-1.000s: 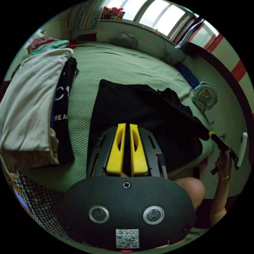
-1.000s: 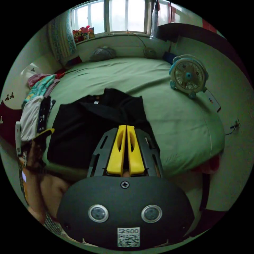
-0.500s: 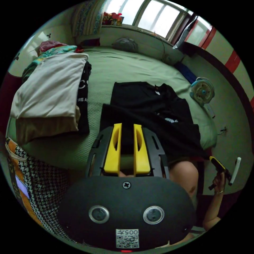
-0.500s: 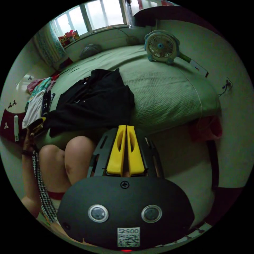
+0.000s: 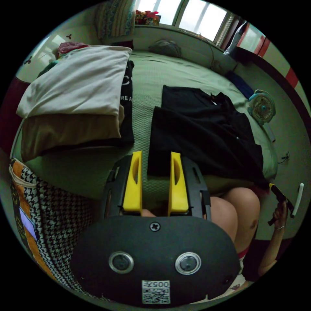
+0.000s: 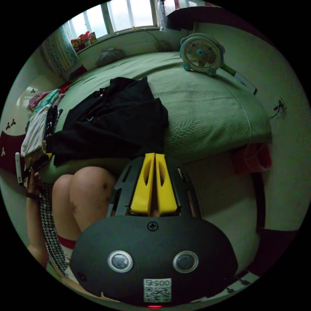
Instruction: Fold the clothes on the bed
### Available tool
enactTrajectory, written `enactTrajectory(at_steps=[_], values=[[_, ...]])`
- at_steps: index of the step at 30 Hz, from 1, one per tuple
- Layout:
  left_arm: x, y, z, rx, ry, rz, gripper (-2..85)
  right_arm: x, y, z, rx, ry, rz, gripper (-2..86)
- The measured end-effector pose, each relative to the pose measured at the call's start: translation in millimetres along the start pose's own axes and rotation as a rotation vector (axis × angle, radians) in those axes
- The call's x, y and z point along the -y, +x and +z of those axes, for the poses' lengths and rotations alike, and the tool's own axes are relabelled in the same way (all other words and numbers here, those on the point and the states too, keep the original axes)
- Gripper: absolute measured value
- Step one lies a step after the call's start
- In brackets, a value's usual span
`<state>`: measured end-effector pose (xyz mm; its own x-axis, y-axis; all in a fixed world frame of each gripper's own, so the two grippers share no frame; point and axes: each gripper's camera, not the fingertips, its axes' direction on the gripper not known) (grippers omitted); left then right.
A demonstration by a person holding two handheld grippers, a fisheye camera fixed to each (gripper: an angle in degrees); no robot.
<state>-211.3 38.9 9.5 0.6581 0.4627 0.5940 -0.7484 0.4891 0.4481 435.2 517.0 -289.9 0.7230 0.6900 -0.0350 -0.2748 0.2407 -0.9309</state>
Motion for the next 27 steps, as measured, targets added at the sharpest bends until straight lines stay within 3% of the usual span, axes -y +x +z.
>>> enactTrajectory(at_steps=[12, 27], values=[[-47.4, 7.4, -61.3, 0.007, -0.075, 0.005, 4.6, -56.4, 38.2, -18.6, 0.026, -0.021, 0.024, -0.9], [-139.6, 32.7, -240.7, -0.026, -0.033, 0.106, 2.2, -142.0, 97.8, -104.2, 0.071, 0.088, 0.016, -1.3]])
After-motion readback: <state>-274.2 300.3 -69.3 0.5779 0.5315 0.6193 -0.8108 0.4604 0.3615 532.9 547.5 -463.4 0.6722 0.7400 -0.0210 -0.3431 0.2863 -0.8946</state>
